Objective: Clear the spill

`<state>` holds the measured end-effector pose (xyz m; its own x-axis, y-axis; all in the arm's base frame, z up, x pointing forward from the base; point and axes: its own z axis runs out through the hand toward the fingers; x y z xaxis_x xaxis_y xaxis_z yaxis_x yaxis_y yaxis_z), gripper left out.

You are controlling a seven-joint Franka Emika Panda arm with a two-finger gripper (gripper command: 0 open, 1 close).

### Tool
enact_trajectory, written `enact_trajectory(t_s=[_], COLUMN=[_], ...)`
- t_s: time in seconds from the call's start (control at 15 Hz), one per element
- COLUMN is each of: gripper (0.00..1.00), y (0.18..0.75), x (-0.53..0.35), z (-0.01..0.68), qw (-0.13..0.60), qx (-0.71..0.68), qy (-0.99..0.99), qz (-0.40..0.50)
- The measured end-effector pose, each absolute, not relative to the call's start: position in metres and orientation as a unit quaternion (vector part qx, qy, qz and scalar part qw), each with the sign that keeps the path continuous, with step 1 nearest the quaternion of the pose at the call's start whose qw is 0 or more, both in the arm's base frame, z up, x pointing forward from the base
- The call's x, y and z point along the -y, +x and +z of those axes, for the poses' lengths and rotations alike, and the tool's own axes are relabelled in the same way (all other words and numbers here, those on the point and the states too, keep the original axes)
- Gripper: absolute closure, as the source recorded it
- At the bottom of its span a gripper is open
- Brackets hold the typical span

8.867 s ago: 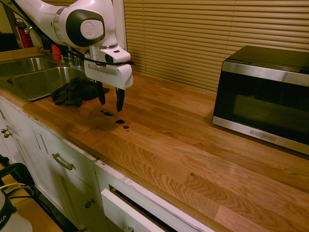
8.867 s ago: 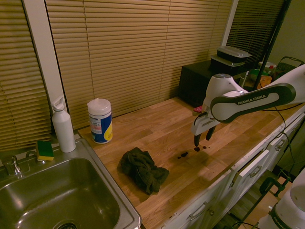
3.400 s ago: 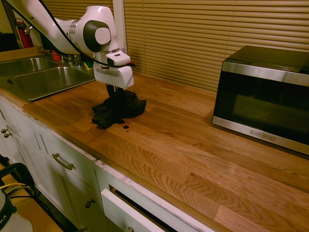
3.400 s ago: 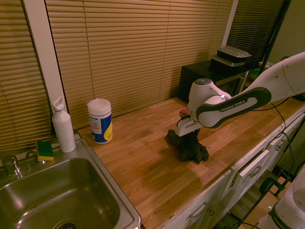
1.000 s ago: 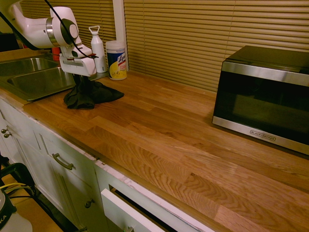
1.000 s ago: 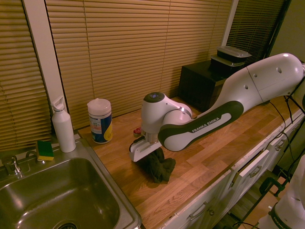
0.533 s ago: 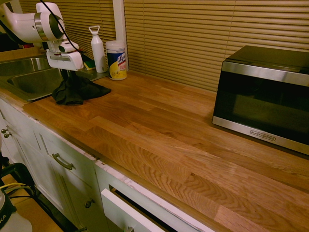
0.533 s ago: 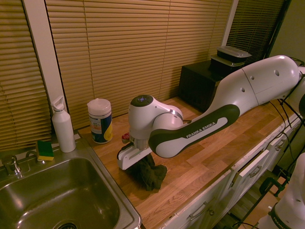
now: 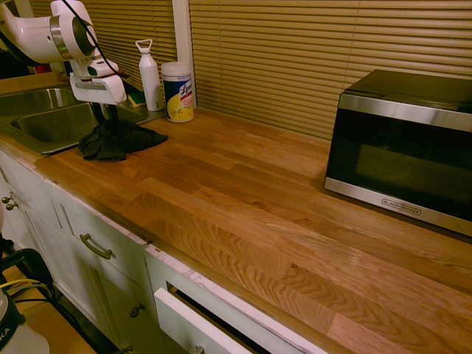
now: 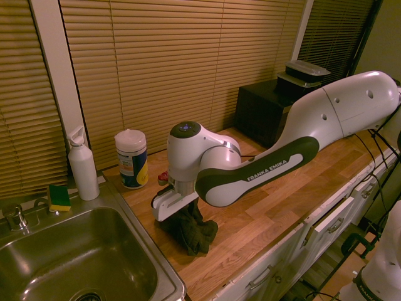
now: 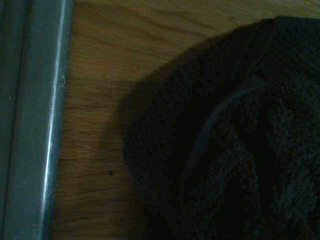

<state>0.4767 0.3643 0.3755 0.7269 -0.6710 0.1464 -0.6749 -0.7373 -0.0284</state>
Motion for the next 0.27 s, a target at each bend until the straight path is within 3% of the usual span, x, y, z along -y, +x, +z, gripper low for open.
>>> enact_trajectory(t_s=[0.27], gripper=[0.0], y=[0.457], x=[-0.371], z=[0.419], qw=[0.008], qx=[0.363], qy=[0.927], qz=[0.091])
